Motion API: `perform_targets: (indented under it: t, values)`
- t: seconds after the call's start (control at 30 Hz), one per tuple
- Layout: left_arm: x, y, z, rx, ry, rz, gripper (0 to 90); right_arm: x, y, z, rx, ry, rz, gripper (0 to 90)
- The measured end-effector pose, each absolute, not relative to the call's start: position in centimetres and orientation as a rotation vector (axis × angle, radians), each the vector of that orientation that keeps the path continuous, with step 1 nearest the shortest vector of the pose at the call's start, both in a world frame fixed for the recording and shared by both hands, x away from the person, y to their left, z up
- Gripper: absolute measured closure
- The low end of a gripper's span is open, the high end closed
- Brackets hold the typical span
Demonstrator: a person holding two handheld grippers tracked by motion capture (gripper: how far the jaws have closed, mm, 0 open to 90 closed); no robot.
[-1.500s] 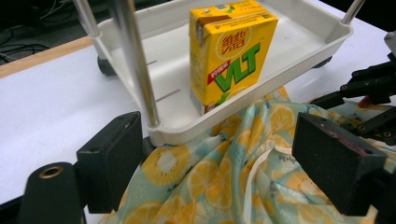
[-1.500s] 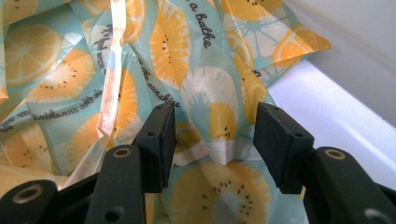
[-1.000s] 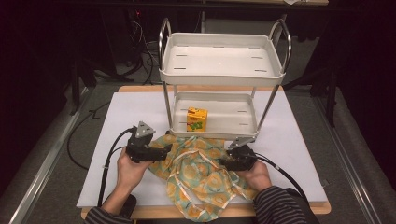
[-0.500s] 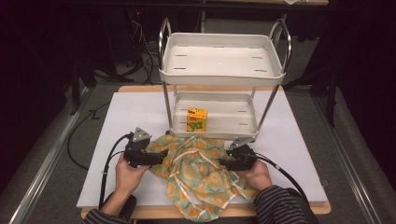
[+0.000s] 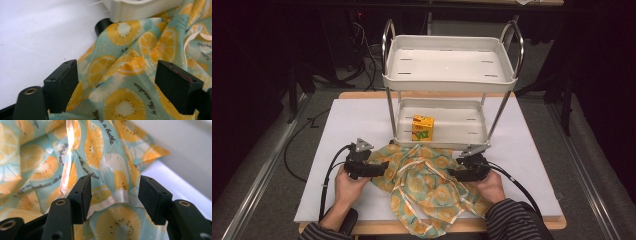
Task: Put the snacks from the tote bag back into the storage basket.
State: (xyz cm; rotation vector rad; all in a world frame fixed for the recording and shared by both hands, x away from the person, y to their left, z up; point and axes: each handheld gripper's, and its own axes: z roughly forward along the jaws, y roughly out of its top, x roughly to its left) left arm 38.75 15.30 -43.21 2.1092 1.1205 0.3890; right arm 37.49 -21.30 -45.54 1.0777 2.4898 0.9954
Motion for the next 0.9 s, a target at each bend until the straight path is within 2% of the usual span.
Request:
perform_targets:
  t: [0.33,0.9]
  values:
    - [38.8,15.3,-43.4,2.112,1.123,0.354,19.7,36.7,-21.9,-44.0,1.057,2.43,1.047,44.9]
    - [38.7,15.7,-43.3,2.08,1.139,0.368,19.0,35.6,-23.6,-41.8,1.046,2.35,1.084,48.1]
